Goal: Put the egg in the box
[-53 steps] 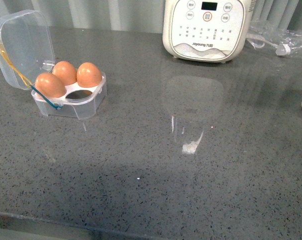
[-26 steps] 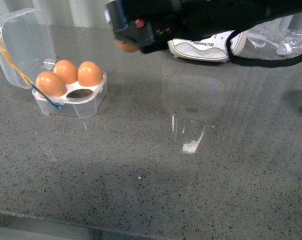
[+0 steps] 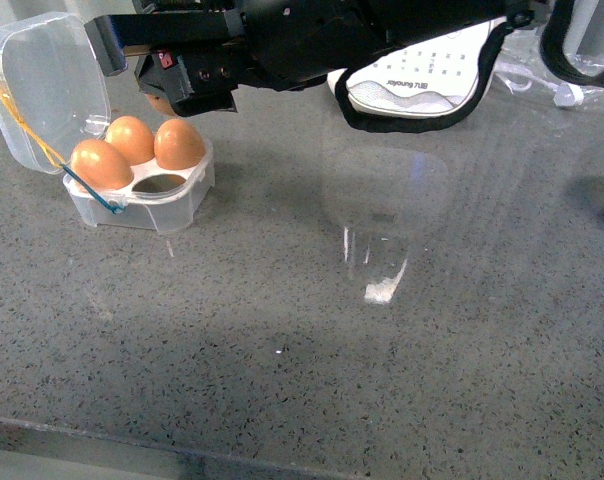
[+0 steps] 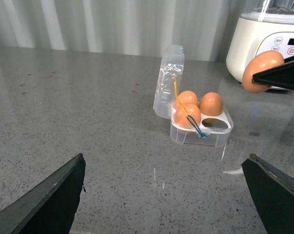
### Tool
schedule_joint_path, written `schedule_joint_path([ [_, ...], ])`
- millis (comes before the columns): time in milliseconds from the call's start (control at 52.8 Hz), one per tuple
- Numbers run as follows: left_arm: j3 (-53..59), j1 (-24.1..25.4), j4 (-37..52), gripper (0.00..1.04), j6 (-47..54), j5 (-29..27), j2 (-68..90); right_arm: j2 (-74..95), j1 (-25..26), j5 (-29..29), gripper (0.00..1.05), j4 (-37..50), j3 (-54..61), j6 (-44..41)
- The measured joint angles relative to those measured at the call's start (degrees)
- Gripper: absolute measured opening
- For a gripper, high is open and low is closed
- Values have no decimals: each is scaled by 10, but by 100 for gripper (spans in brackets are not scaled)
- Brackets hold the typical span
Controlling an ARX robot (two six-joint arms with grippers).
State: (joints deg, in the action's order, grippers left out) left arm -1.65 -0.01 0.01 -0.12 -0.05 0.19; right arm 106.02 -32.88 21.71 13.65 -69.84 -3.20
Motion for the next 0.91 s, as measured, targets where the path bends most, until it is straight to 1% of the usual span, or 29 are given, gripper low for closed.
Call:
schedule_joint_path([
  [398, 0, 0, 0, 98, 0, 0, 0, 40, -15, -6, 42, -39, -54, -8],
  [909, 0, 0, 0, 98, 0, 0, 0, 66, -21, -12, 42, -50, -56, -23],
])
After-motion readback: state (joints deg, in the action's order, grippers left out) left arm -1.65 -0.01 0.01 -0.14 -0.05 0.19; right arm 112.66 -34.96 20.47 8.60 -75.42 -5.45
